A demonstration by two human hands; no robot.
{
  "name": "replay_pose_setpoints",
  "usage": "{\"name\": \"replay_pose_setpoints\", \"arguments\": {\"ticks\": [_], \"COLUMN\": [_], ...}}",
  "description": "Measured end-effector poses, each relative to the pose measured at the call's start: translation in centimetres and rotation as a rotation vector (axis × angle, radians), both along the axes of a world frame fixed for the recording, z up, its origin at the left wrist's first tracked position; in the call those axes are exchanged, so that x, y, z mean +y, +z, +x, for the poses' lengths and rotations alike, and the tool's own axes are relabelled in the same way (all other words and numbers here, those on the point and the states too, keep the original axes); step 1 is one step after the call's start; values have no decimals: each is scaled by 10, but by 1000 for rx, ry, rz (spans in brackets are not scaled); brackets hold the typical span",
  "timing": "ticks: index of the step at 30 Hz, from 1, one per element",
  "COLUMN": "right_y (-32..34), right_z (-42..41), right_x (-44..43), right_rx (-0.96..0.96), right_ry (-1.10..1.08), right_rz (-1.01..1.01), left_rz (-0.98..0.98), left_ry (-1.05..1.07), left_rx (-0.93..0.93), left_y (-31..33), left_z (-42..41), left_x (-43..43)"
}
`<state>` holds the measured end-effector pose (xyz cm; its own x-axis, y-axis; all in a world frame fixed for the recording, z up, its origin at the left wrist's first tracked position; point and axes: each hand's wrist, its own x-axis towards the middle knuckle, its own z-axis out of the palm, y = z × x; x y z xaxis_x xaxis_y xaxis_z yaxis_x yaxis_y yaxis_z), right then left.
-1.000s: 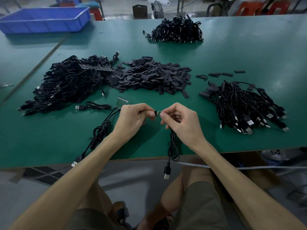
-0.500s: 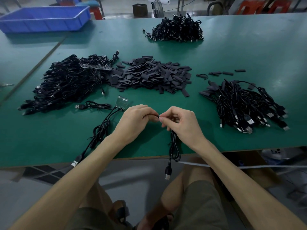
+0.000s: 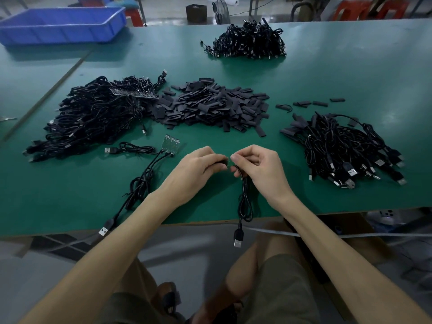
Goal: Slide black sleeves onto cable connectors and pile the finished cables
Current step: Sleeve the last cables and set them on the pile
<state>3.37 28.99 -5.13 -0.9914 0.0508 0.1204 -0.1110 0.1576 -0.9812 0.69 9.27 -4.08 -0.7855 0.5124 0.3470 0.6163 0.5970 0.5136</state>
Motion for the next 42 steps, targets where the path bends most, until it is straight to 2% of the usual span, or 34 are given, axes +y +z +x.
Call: {"name": "replay_pose_setpoints", "arguments": {"ticks": [7,14,18,23,29,34,42], "right_y": [-2,0,0,1,2,3,0], "right_z": [-2,0,1,2,4,5,3], "right_x": [1,0,-1,-2,-1,-1,-3], "right_rx": [-10,-15,-9,20,51,71,78], "right_ry": [-3,78,153,74,66,82,48], "right_rz": [-27,-8,95,142,139,187,191], "left_rz": [-180,-255,-219,-222,-176,-158,-181], "left_ry": [-35,8,89,116,65,-23,-52], "left_rx": [45,7,-4,10,-55,-28,-37], "left_y": [1,0,-2,-3,-2,1,4], "left_z": [6,4,1,-1,-4,-1,-1], "left_x": [4,5,3,2,2,4,5]}}
